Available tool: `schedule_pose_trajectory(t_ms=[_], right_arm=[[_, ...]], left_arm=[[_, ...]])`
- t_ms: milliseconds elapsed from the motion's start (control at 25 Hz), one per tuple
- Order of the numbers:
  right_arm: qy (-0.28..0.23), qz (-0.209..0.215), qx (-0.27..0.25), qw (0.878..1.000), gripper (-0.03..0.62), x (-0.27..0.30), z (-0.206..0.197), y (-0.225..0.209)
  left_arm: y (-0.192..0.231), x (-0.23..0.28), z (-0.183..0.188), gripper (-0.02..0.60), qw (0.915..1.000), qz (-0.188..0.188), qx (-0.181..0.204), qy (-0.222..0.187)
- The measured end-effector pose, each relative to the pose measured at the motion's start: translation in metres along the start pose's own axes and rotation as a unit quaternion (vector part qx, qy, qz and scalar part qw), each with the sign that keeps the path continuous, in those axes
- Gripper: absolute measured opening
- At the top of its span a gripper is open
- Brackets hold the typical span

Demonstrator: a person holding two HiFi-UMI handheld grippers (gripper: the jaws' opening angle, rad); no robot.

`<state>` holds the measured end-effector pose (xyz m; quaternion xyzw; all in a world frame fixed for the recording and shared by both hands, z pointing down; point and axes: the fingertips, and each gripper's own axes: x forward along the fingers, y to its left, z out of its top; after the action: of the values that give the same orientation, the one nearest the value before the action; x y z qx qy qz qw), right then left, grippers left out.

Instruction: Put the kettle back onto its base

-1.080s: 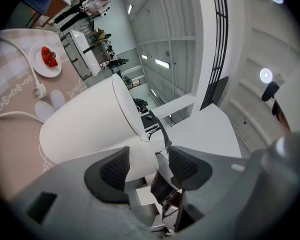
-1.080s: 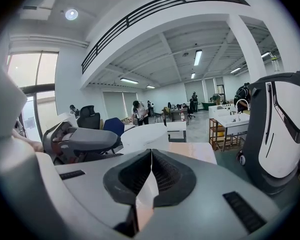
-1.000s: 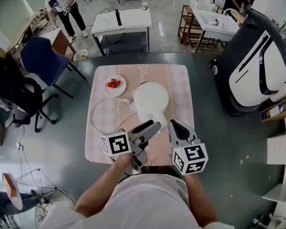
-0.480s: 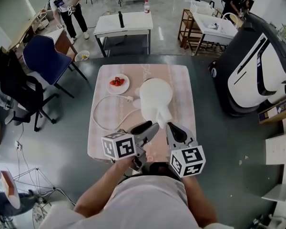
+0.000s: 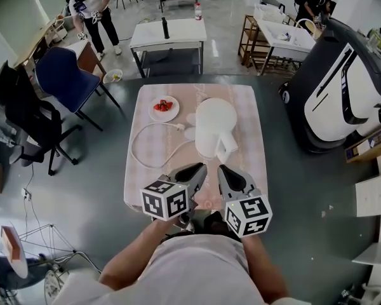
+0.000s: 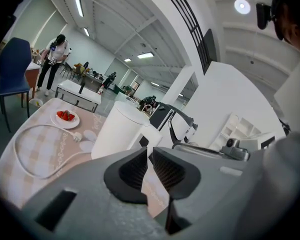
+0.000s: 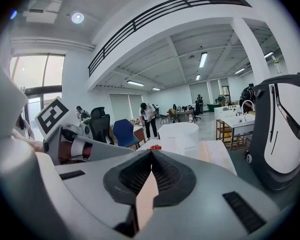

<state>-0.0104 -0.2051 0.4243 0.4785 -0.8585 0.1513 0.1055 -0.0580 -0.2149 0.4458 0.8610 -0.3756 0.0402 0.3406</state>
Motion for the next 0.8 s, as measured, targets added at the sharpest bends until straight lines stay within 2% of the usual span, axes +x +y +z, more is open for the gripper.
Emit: schedule_pose_trajectory(t_ms=[280,800], right_arm=[[0.003,0.000,-0.001,1.000,0.004,-0.007,-0.010,0.026],[0.006,-0.004,-0.008,1.000,0.004,-0.015,-0.019,0.044]], left_arm=[[-0.001,-0.026,-0.010,0.008,0.9983,0.016,0.057,0.002],[-0.004,-0.043,-0.018,0.008,0.9989,0.003,0.046,-0.005]])
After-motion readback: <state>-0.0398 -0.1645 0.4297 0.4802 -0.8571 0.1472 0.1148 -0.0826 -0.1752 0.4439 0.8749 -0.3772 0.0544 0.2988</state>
